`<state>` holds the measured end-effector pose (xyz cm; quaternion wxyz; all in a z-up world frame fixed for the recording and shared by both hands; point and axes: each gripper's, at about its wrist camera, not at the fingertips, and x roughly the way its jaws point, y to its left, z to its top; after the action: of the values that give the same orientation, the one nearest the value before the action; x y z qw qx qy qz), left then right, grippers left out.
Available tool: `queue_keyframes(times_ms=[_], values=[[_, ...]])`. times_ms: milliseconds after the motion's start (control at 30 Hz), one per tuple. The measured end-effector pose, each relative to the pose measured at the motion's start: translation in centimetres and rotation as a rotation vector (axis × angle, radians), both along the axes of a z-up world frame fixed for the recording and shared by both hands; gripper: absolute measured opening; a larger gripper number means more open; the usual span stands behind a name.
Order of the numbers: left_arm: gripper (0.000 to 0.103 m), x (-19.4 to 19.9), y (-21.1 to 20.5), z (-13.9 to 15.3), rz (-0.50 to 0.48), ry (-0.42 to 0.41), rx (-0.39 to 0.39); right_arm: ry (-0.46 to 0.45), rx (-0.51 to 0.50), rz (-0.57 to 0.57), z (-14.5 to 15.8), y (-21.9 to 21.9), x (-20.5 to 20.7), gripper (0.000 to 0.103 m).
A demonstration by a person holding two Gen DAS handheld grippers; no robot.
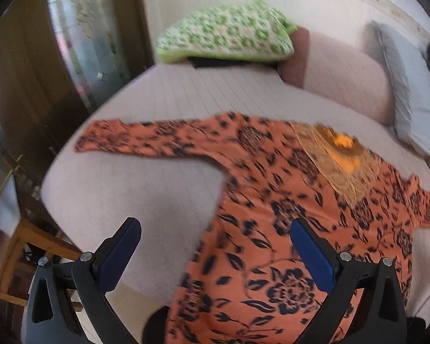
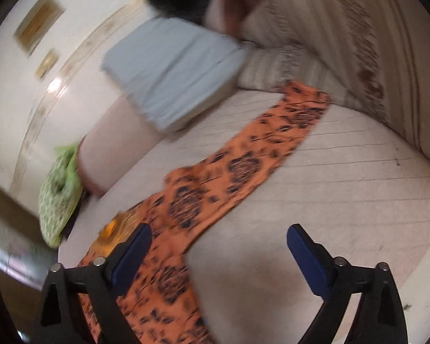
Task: Fold small clothes
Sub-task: 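Grasp the sleeve cuff with the right gripper and lift it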
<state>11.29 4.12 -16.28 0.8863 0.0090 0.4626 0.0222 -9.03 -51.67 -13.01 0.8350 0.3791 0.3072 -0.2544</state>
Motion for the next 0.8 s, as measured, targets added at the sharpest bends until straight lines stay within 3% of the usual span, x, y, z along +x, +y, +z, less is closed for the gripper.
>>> queue_keyframes(times_ms=[167, 267, 567, 667, 733, 800], values=[[0.103, 0.8, -4.9, -3.4, -0.098, 0.115, -0.011, -0.095, 0.123, -0.146, -4.6, -9.2, -1.4, 0.078], [0.103, 0.9, -7.8, -4.4, -0.146, 0.130, -0.018, -0.137, 0.190, -0.225, -6.7, -13.9, -0.6, 0.069], [0.103, 2.8, -12.5, -6.2, -0.186, 0.172, 0.024, -0.083, 0.298, -0.353, -12.2, -23.6, 4.8, 0.063], [0.103, 3.3, -14.0, -6.7, -0.202, 0.176, 0.043, -0.079, 0.247, -0.358, -12.4, -25.0, 6.7, 0.062], [0.103, 3.5, -14.8, -6.6, -0.219, 0.172, 0.046, -0.059, 0.231, -0.365, -12.6, -26.1, 7.9, 0.050], [0.103, 3.5, -15.1, -6.2, -0.230, 0.163, 0.047, -0.044, 0.221, -0.380, -12.9, -27.0, 8.5, 0.006]])
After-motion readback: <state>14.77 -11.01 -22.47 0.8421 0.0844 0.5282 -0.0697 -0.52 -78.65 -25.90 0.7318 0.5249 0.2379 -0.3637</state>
